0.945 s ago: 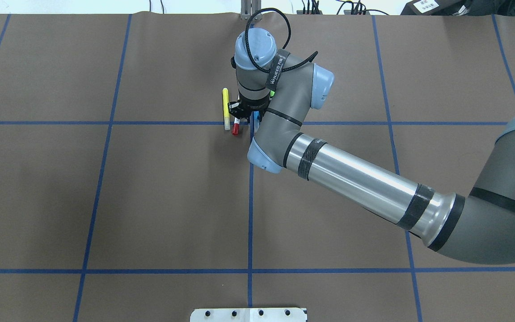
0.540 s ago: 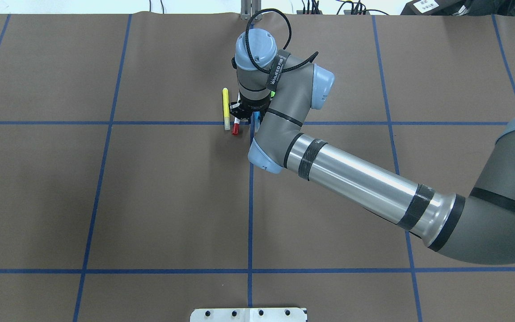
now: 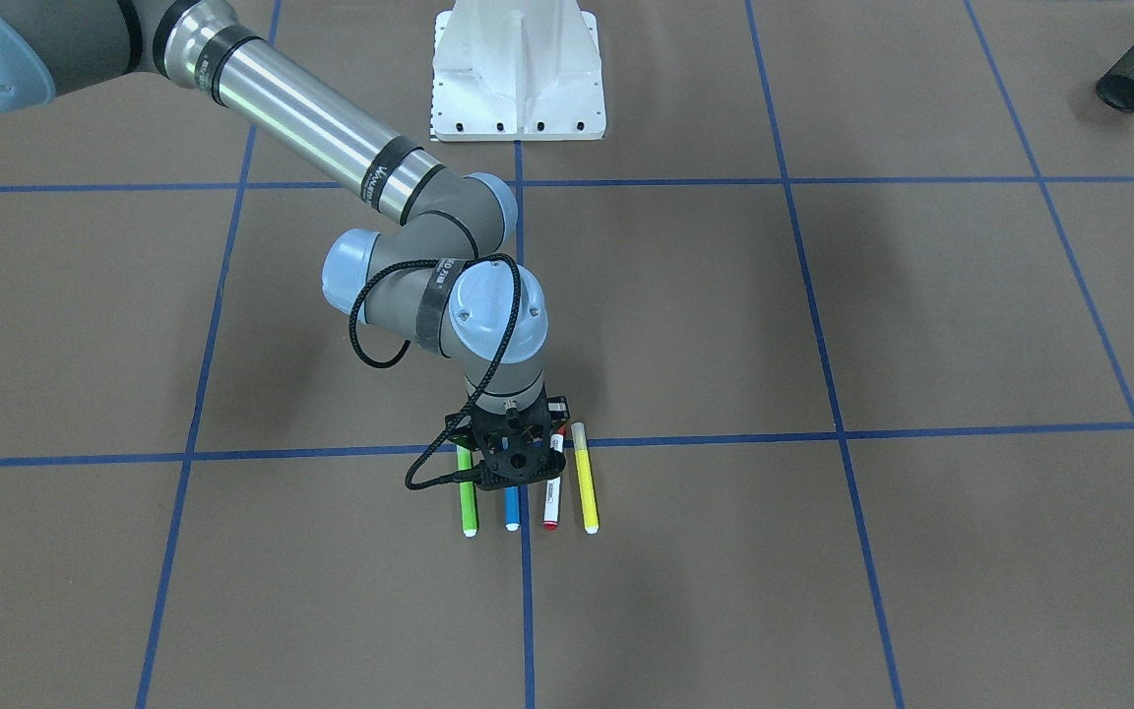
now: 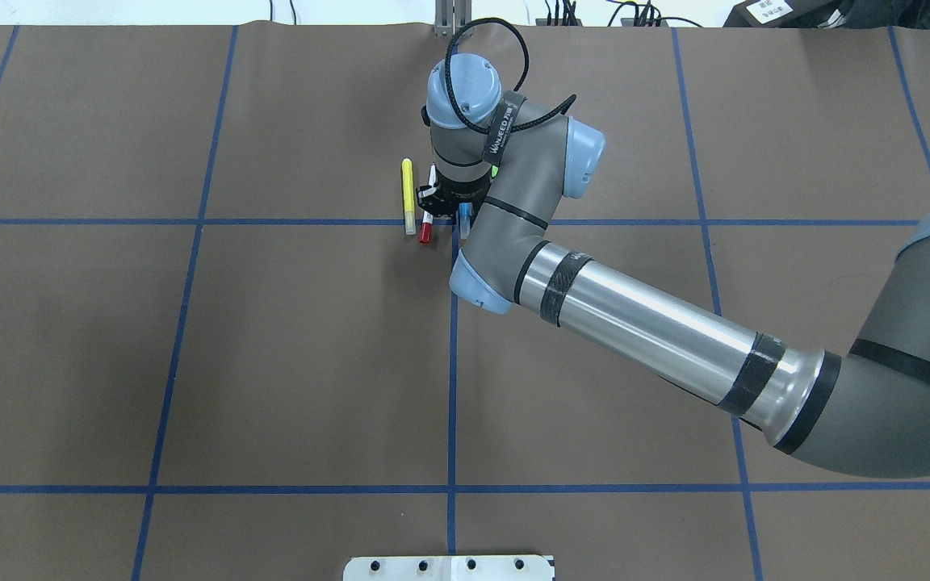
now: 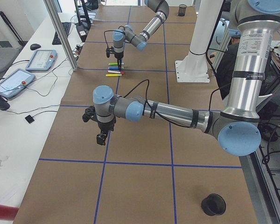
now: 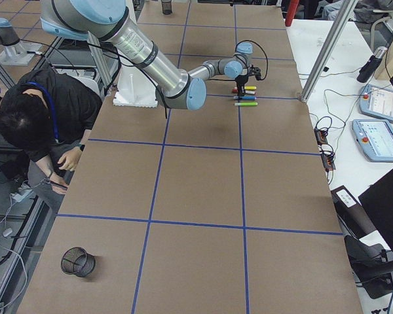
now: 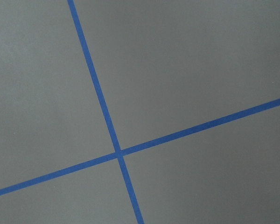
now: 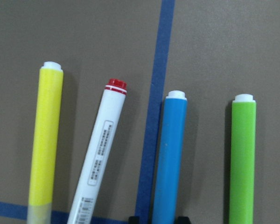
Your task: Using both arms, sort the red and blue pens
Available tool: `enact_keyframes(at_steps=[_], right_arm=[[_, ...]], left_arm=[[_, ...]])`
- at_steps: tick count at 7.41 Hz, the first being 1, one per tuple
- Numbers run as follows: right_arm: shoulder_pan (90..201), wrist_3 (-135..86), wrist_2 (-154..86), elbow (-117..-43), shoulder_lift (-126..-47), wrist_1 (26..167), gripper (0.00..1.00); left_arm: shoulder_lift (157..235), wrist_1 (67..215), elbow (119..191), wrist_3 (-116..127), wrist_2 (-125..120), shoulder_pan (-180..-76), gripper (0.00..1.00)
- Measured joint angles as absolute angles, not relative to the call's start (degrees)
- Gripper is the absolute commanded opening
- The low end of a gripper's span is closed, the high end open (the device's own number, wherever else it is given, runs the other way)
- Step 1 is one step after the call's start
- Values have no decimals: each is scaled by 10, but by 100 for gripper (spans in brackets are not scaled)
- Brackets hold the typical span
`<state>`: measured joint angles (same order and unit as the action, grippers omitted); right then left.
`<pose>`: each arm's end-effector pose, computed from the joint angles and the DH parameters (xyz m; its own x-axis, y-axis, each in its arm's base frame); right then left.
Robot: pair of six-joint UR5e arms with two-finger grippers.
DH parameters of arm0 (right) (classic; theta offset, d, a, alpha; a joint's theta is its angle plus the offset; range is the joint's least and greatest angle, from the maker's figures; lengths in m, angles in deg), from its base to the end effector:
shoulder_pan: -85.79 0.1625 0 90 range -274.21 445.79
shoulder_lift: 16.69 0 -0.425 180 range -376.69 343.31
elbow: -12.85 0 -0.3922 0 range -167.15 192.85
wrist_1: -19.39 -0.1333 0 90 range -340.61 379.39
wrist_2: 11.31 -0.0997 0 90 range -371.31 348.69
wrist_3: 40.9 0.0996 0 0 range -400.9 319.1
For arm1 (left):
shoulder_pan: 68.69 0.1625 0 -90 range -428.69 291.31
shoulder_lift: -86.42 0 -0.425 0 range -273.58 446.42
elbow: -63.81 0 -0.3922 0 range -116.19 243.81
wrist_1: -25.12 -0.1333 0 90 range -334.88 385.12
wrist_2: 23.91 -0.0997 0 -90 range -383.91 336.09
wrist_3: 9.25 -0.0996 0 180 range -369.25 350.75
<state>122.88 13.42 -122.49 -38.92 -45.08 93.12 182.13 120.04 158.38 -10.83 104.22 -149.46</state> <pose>-0.6352 -0.6022 0.2168 0.7196 -0.1377 0.6806 0.0508 0.9879 0.1462 0.0165 -0.5494 0.5649 0.7459 0.3121 -0.5884 -0.1754 0.9443 0.2785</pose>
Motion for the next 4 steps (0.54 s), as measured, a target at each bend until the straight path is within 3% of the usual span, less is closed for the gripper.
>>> enact_keyframes(at_steps=[1, 4], right_arm=[[1229, 134, -1225, -389, -451, 932, 0], [1230, 133, -1226, -390, -452, 932, 0]], left_arm=[[1821, 1200, 1584, -108, 1042, -1495, 100], [1821, 1200, 1584, -108, 1042, -1495, 100]])
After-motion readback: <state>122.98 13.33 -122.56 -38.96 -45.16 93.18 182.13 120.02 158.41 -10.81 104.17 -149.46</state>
